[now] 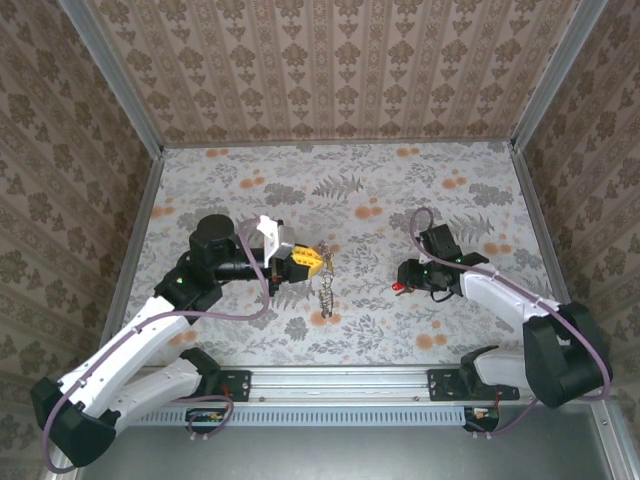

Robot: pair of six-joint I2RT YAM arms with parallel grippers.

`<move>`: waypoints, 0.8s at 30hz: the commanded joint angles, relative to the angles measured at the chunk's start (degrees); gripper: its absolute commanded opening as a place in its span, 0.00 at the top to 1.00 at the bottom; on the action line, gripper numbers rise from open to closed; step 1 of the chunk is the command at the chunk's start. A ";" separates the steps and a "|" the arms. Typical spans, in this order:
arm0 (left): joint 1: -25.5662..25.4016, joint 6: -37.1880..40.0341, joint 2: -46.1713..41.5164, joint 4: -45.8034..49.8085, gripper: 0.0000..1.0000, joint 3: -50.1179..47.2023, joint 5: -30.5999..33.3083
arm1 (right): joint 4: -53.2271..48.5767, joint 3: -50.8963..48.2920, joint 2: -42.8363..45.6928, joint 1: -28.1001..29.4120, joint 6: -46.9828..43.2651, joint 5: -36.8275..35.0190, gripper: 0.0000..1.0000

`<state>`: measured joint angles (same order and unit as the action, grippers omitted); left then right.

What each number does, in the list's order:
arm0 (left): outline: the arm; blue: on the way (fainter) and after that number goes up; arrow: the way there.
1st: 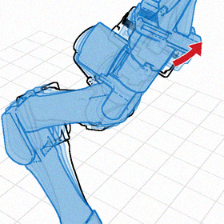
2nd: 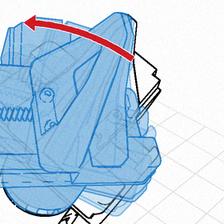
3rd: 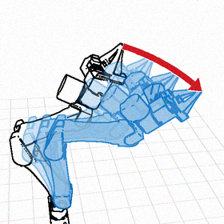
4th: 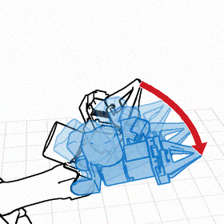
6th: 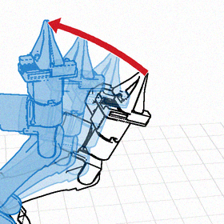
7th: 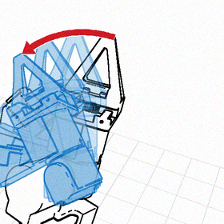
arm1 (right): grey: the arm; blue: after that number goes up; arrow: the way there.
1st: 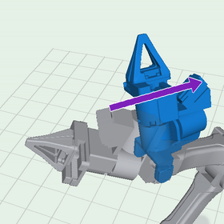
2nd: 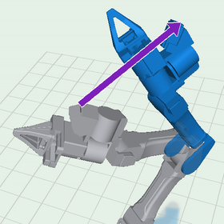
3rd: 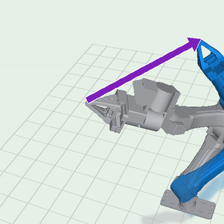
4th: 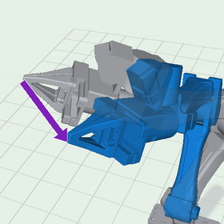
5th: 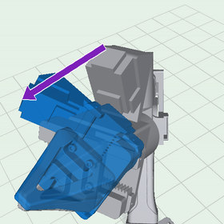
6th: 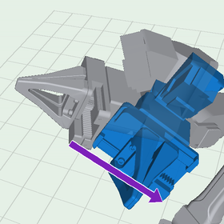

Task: Put the keys on the keyring

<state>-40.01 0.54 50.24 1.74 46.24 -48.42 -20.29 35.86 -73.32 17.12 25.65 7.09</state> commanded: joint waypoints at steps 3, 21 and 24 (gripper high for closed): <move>0.84 -2.29 -0.73 -4.66 1.00 -0.67 -2.16 | -0.37 1.87 -1.91 -0.27 -1.07 -1.64 0.59; 1.58 -3.70 -0.37 -6.53 1.00 -1.27 -3.22 | 0.70 5.01 -7.61 1.20 -0.65 1.48 0.74; 1.69 -3.82 -0.06 -6.72 1.00 -1.19 -3.60 | 1.06 5.45 -8.29 2.03 0.16 3.05 0.74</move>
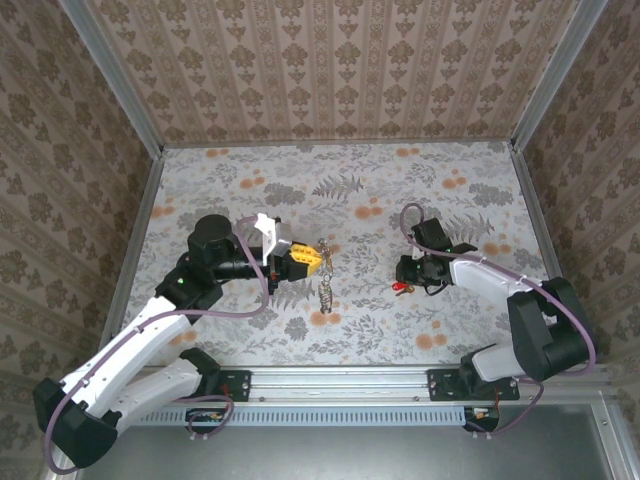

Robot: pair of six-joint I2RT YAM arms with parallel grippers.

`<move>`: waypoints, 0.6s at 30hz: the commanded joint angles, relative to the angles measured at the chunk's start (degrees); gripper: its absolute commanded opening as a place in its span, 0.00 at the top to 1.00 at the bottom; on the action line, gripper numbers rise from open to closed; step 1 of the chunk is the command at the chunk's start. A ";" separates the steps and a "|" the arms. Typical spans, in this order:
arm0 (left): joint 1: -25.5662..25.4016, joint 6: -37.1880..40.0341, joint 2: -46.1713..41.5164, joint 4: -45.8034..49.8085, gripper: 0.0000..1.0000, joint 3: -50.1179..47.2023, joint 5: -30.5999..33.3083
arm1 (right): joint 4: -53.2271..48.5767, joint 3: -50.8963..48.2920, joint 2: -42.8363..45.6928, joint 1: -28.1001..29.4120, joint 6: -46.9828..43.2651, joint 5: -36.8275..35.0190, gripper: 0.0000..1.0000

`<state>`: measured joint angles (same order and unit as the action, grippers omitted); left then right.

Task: Put the keys on the keyring

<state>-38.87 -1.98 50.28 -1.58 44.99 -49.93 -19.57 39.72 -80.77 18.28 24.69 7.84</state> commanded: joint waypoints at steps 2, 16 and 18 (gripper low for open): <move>0.55 -1.45 -0.14 -3.34 1.00 0.04 -2.10 | 0.58 1.57 -0.56 1.64 1.65 2.45 0.75; 0.64 -3.04 -1.24 -5.37 1.00 -0.02 -3.39 | -9.02 4.83 1.78 2.20 -1.59 -8.06 0.54; 0.65 -3.30 -2.47 -5.49 1.00 -0.09 -3.30 | -9.50 5.85 -1.25 2.19 -1.59 -7.76 0.54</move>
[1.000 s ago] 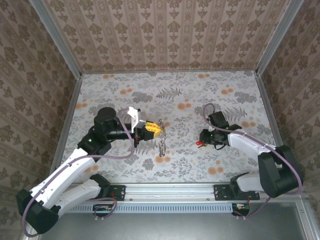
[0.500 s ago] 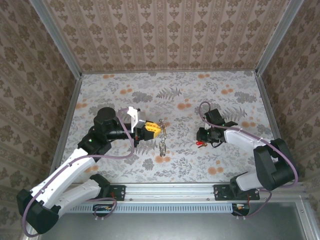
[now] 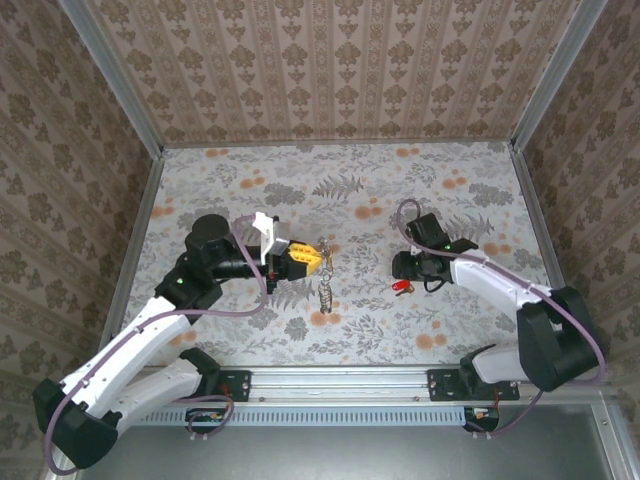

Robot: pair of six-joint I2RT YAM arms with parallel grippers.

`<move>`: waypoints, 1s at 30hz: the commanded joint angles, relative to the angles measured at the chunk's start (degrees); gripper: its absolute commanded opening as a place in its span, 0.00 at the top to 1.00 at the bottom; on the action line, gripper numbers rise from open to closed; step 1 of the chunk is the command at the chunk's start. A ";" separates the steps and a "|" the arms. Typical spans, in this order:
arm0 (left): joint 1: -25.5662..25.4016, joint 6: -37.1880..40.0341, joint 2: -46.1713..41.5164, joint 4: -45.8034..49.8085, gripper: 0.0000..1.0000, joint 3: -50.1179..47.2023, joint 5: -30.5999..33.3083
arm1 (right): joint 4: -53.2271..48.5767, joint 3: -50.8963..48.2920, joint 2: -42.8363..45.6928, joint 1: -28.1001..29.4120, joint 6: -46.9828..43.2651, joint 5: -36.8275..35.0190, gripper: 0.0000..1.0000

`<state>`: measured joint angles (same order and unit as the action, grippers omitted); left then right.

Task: Put the keys on the keyring

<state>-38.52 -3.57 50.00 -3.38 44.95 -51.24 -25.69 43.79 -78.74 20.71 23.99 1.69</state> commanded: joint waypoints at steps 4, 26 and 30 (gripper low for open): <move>0.29 -2.86 -4.83 -5.37 1.00 -0.47 -2.54 | -4.66 2.77 -7.21 -0.20 -0.89 -1.56 0.61; 0.37 -6.77 -9.72 -11.04 1.00 -1.79 -4.39 | -6.17 3.92 -6.35 3.82 0.88 -4.47 1.00; 0.38 -7.32 -9.15 -11.87 1.00 -1.90 -4.79 | -9.70 6.97 -3.94 12.15 1.12 -13.31 1.00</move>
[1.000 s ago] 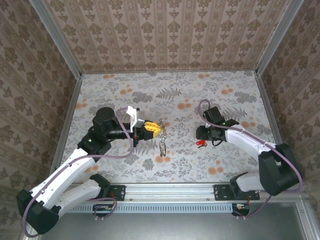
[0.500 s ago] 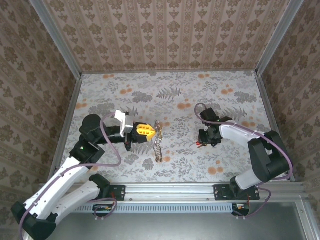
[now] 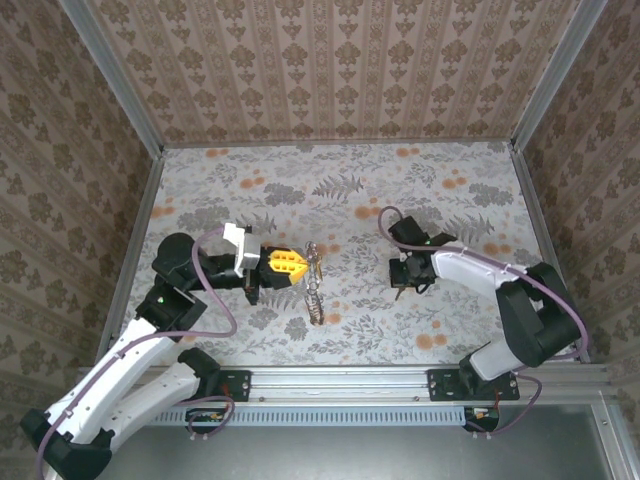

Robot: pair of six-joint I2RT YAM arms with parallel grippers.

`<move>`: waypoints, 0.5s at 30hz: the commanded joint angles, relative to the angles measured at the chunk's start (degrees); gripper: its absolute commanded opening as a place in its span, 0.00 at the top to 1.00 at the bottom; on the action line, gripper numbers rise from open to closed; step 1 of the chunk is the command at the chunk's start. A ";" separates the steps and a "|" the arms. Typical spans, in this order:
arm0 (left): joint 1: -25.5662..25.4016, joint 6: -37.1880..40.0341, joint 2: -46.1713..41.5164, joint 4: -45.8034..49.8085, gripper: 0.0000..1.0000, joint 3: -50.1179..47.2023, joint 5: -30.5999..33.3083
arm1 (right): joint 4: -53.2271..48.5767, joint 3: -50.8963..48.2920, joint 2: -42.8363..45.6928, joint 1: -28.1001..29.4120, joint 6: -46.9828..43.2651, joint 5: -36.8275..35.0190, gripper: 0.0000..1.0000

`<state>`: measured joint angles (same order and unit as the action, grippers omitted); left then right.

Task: Put the keys on the keyring

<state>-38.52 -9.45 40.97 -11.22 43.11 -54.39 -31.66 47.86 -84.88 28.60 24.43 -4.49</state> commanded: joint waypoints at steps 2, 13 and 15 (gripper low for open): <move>0.29 -1.62 0.05 -4.26 1.00 -0.13 -1.80 | -6.99 5.96 0.68 9.19 0.32 -13.30 1.00; -1.02 -0.30 0.12 -2.14 1.00 0.27 -1.13 | -10.46 16.86 -18.04 24.44 1.88 -22.62 0.97; -1.10 -0.29 0.22 -2.01 1.00 0.23 -1.05 | -9.55 16.76 -18.49 25.30 2.70 -20.77 0.94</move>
<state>-39.27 -9.52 41.56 -12.03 43.09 -54.87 -38.98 62.87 -102.91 52.69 25.30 -23.83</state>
